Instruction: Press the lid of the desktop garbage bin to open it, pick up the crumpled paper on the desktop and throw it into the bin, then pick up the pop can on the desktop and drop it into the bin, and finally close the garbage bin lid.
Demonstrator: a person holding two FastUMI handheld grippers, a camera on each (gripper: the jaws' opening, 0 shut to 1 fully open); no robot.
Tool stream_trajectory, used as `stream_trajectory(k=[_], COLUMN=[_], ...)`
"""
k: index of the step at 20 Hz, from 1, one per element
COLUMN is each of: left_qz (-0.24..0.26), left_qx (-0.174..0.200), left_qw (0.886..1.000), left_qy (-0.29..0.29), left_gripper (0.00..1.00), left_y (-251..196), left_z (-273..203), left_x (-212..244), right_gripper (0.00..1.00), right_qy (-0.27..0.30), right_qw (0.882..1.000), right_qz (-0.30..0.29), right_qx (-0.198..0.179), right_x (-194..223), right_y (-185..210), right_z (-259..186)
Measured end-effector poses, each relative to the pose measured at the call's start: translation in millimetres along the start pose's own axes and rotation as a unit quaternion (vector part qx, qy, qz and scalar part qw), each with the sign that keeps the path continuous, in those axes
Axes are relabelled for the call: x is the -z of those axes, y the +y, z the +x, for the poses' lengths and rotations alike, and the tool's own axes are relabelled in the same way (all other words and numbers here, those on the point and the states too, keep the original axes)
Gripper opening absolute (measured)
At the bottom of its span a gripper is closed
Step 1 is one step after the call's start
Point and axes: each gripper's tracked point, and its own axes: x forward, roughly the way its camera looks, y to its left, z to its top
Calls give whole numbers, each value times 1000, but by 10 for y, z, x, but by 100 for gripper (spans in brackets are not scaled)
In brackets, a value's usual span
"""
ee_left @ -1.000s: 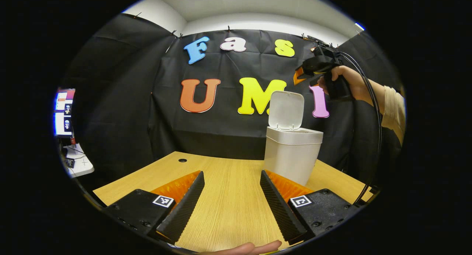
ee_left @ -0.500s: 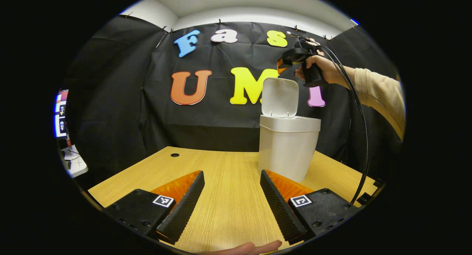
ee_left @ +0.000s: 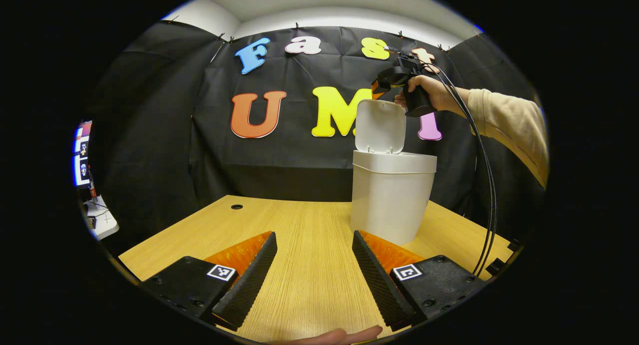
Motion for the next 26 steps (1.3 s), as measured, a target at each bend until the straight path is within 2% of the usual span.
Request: stream_trajectory(k=[1, 5, 8, 12, 14, 16, 22, 26], left_qz=[-1, 3, 5, 2, 11, 16, 34, 52], left_qx=[2, 13, 7, 5, -2, -2, 7, 10], left_qw=[1000, 1000, 1000, 1000, 1000, 999, 999, 998], left_qy=[-4, -11, -10, -20, -26, -29, -25, -43], left_gripper=[98, 98, 98, 98, 98, 98, 98, 98], left_y=[-23, -102, -98, -106, -85, -106, -241, -337], left_z=[-20, -70, -86, -98, -126, -143, -214, -249], left_x=[-15, -55, -57, -112, -155, -161, -118, -193], right_gripper=[98, 96, 96, 95, 95, 95, 98, 98], right_qy=[-6, -18, -27, 38, 67, 77, 95, 106], right_qw=[1000, 1000, 999, 999, 997, 995, 994, 993], right_qz=[8, 6, 3, -15, -18, -25, -32, -28], right_qx=[-3, -11, -23, -19, -47, -57, -47, -51], right_x=[27, 92, 187, 730, 966, 1091, 1380, 1549], right_y=[-5, -14, 4, -44, 50, 54, -8, -7], right_z=[-30, -204, -328, -379, -436, -506, -613, -618])
